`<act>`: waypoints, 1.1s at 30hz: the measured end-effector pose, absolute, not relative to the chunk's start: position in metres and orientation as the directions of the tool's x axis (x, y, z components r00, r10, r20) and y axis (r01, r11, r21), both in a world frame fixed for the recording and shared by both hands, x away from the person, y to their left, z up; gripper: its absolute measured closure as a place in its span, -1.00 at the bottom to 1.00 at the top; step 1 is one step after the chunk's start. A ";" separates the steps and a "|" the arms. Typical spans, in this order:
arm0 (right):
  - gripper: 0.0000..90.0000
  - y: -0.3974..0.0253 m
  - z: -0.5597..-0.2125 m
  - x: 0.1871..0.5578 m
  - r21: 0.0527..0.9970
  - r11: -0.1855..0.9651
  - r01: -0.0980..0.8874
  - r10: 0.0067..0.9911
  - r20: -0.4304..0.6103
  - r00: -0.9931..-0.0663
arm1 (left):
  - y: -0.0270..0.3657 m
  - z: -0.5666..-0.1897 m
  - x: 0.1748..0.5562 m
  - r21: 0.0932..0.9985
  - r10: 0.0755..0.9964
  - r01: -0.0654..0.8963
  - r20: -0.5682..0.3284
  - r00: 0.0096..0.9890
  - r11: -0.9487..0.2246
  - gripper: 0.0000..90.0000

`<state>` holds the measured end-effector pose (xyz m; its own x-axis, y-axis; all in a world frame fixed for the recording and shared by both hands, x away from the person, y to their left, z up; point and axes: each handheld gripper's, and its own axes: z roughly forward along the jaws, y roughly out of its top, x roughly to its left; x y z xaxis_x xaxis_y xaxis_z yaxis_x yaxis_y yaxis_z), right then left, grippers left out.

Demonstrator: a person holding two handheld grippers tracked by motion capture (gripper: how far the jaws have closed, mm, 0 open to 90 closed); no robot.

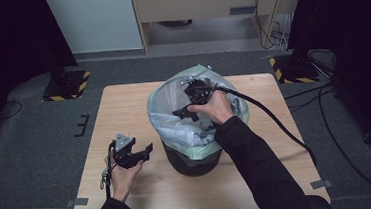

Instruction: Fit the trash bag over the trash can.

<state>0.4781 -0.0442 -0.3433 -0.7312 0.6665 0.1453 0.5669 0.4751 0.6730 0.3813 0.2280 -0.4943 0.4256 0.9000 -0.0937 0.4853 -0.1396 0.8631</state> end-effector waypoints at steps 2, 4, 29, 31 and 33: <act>-0.68 -0.045 -0.342 0.477 0.680 0.470 0.562 0.666 0.145 -0.732 | 0.228 -0.494 0.381 0.863 0.900 0.485 -0.094 0.425 -0.138 -0.47; -0.67 -0.047 -0.339 0.476 0.708 0.451 0.543 0.669 0.135 -0.731 | 0.228 -0.494 0.381 0.863 0.900 0.486 -0.094 0.425 -0.140 -0.47; -0.64 -0.077 -0.287 0.452 0.968 0.035 0.248 0.688 0.156 -0.709 | 0.228 -0.494 0.381 0.862 0.896 0.492 -0.115 0.428 -0.124 -0.41; -0.65 -0.083 -0.281 0.451 0.975 0.000 0.224 0.697 0.160 -0.699 | 0.228 -0.494 0.381 0.861 0.895 0.493 -0.118 0.430 -0.123 -0.37; -0.65 -0.088 -0.276 0.450 0.979 -0.028 0.201 0.705 0.162 -0.691 | 0.228 -0.494 0.381 0.861 0.891 0.494 -0.125 0.435 -0.120 -0.30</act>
<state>0.4496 -0.0876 -0.2760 -0.6909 0.7046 0.1619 0.2009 -0.0280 0.9792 0.3811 0.2283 -0.4937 0.4354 0.8915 -0.1254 0.4944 -0.1204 0.8608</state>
